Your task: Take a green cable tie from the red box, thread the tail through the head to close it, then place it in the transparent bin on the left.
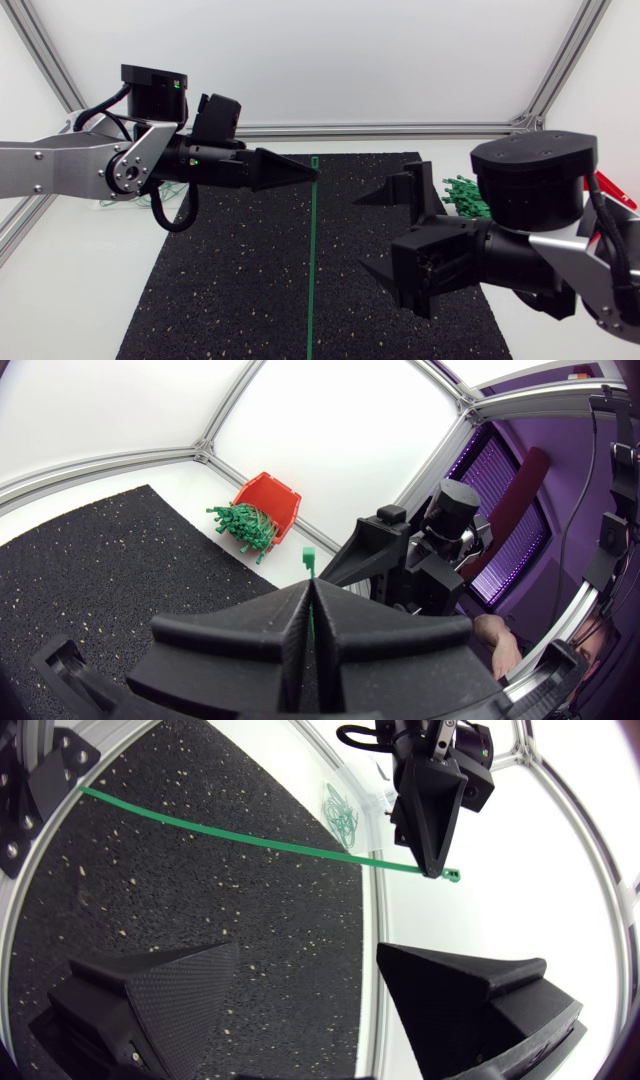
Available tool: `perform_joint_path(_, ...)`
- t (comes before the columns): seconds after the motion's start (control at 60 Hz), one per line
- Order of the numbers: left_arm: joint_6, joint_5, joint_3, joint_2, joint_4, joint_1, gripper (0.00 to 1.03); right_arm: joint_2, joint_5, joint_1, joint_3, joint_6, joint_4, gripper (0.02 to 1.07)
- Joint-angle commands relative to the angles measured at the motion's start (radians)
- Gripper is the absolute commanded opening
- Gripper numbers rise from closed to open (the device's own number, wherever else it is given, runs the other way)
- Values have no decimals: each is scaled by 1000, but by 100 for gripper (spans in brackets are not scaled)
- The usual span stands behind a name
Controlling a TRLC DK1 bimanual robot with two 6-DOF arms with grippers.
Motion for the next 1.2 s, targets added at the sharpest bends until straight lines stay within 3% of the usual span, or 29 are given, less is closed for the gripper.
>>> perform_joint_path(0.0,0,17,39,27,-17,10,4,-8,34,20,-85,-124,98,102)
perform_joint_path(0.117,-14,33,56,36,-36,22,4,-20,49,43,-180,-279,271,103)
perform_joint_path(0.217,-25,46,61,47,-37,27,4,5,23,45,-295,-493,540,103)
perform_joint_path(0.367,-26,57,61,50,-42,36,4,72,-11,71,-352,-615,687,103)
perform_joint_path(0.533,-31,64,61,52,-46,43,4,160,-137,69,-390,-761,833,103)
perform_joint_path(0.667,-31,66,61,52,-50,51,4,225,-226,77,-383,-767,943,103)
perform_joint_path(0.783,-36,73,62,53,-50,51,4,265,-279,78,-355,-726,960,103)
perform_joint_path(0.967,-45,76,67,53,-50,50,4,321,-324,83,-376,-884,952,103)
perform_joint_path(1.183,-82,95,87,67,-53,63,4,382,-382,89,-393,-842,1021,103)
